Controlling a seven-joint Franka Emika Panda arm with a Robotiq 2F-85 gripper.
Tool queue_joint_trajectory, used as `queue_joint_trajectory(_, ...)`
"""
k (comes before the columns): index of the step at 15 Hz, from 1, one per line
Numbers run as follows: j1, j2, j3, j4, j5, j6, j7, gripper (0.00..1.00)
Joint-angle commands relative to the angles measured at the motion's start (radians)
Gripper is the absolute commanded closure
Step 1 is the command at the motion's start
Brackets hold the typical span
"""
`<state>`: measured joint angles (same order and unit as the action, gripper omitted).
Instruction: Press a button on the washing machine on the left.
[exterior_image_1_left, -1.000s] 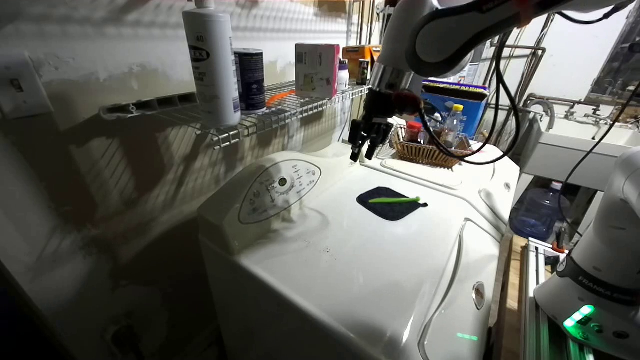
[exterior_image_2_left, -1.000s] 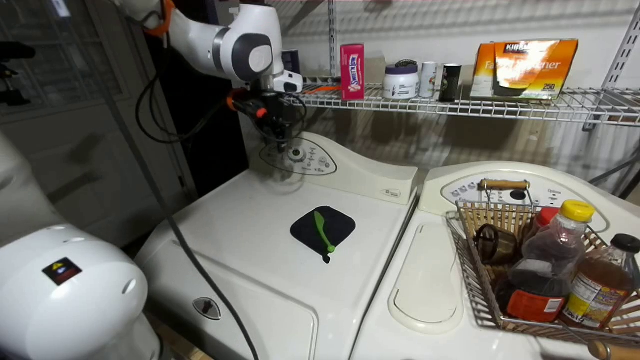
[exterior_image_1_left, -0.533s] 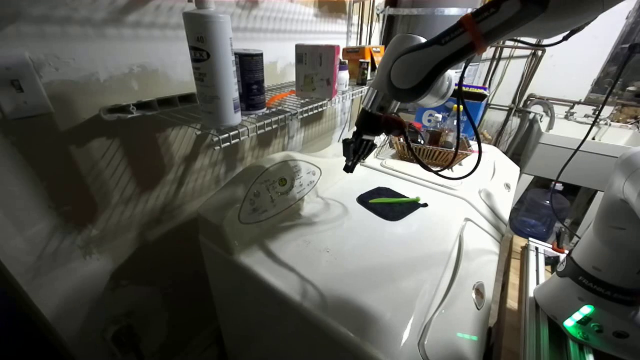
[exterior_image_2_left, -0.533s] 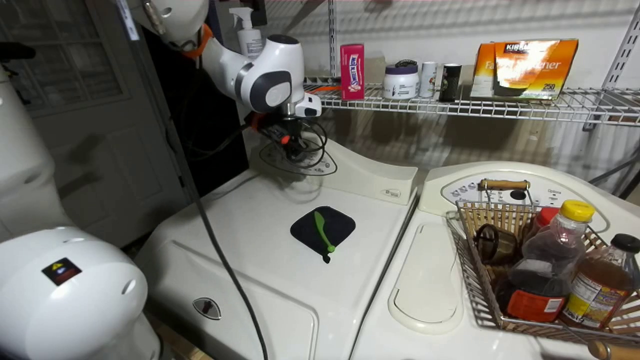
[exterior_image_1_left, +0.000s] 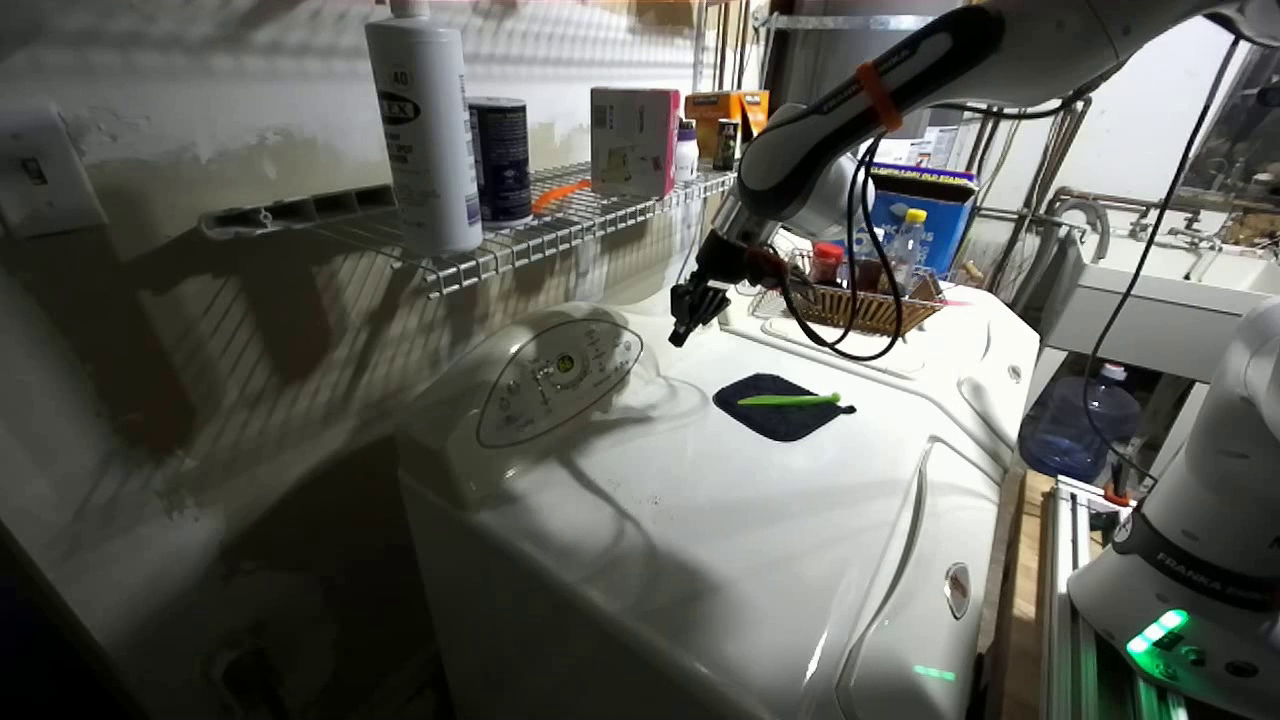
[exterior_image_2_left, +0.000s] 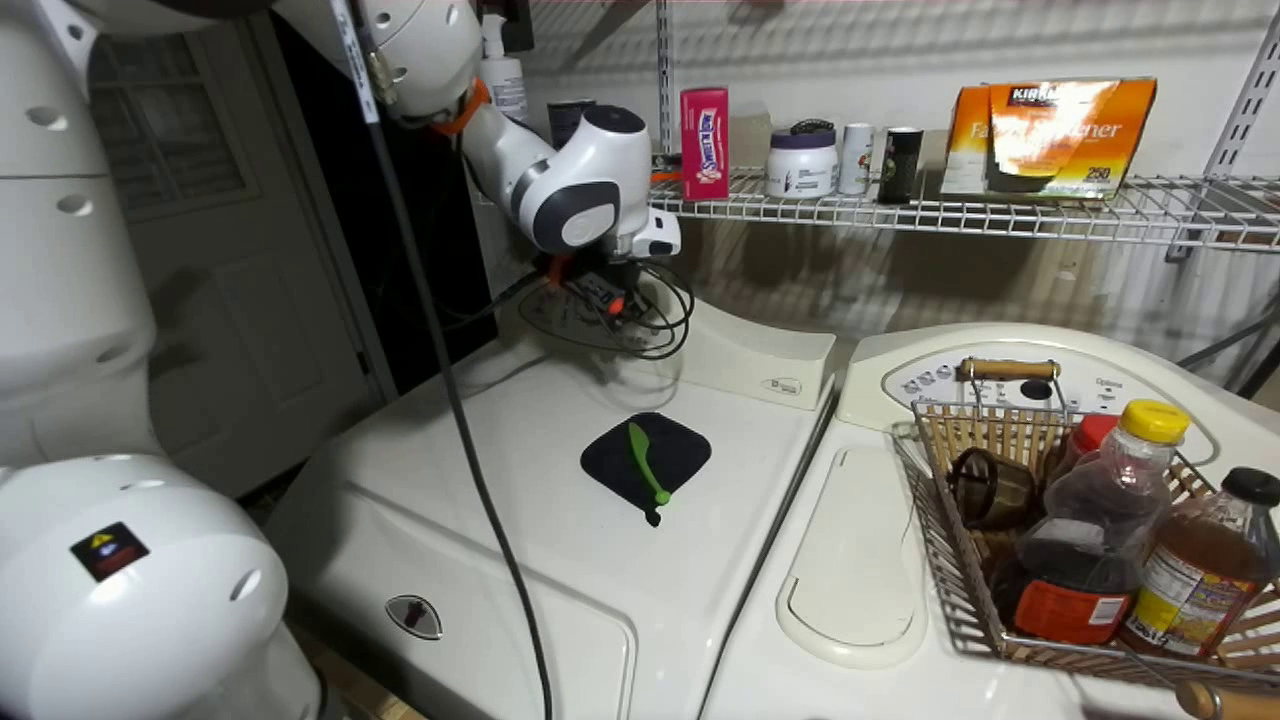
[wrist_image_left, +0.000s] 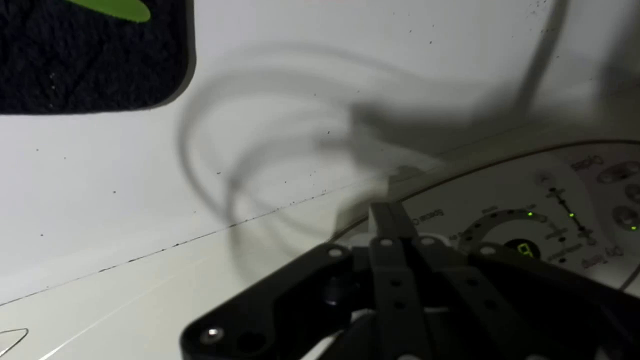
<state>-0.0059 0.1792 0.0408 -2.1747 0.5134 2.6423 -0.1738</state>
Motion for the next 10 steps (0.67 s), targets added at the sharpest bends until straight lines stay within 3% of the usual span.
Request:
queue_joint_trajectory(1,-0.04,0.087,0.036,0.086,0.063,0.043,-0.054,1.0)
queue_joint_trajectory(6,-0.06,0.176,0.06,0.162,0.028,0.081,-0.016,1.0)
queue_joint_trajectory(7,-0.056,0.124,0.053,0.107,-0.001,0.07,-0.002,0.99)
queue_joint_trajectory(10,-0.063,0.16,0.062,0.136,-0.002,0.074,-0.001,0.99)
